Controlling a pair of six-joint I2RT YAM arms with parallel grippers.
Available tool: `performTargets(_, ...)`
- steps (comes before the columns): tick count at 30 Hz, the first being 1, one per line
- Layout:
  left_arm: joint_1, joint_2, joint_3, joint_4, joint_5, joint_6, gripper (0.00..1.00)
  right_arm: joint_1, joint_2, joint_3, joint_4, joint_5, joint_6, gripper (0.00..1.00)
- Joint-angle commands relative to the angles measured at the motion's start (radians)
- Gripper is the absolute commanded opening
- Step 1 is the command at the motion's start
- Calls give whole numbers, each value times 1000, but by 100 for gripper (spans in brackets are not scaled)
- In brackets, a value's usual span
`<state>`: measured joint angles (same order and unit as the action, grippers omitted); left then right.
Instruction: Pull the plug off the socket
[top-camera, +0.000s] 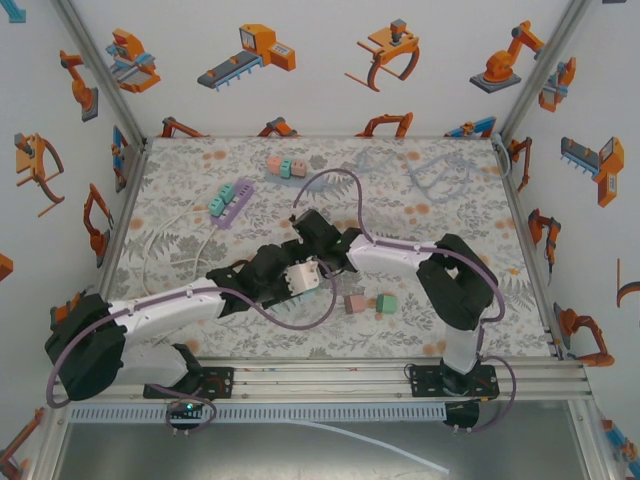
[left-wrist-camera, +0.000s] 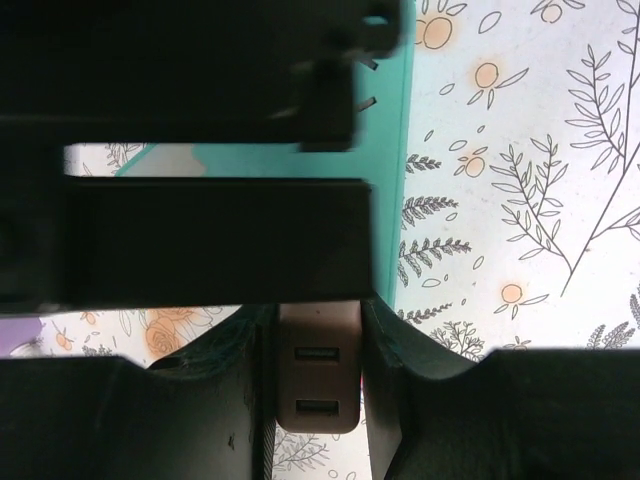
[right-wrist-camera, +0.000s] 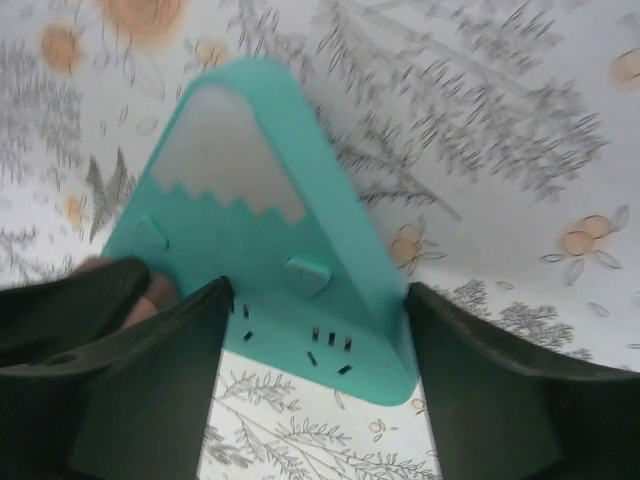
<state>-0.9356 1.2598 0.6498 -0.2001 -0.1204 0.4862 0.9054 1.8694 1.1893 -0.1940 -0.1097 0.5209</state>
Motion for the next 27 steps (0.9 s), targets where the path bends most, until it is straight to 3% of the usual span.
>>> performTargets(1,-1,-24,-1,134,17,-43,7,16,79,-89,-126,-97,-40,98)
performTargets(4,0,-19,-1,152,27,-34,7,18,87,-96,-131,-73,-36,97)
performTargets(9,0,-25,-2,166,31,-25,7,27,115,-42,-275,181,-19,89)
performTargets(13,0,-69,-23,199,53,-24,7,35,166,-10,-353,309,8,85)
performTargets(20,11,-194,-46,209,56,-16,7,64,233,17,-450,426,17,81)
performTargets(27,27,-220,-22,148,72,-15,7,71,228,5,-414,386,14,82)
